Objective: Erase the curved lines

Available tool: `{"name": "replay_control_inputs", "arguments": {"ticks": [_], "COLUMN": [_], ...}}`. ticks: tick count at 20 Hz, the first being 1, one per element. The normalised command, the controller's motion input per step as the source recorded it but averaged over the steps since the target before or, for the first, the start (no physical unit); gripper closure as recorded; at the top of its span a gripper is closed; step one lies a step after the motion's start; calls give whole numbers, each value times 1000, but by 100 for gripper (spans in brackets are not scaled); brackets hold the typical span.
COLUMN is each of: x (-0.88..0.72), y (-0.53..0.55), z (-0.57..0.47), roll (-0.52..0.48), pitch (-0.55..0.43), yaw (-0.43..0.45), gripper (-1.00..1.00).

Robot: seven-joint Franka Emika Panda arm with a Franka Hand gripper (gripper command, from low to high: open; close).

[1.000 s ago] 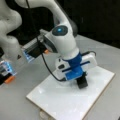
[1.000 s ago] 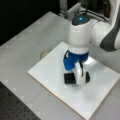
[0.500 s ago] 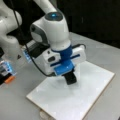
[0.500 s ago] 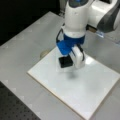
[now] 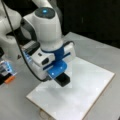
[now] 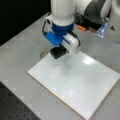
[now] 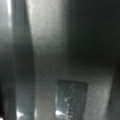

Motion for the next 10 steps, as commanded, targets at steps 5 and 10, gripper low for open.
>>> {"name": "replay_control_inputs", "arguments": {"ticks": [5, 10], "x": [120, 259], "y": [-382, -441], "z": [-8, -48], "roll": [130, 166], "pitch": [127, 93], "yaw": [306, 183], "gripper": [100, 100]}}
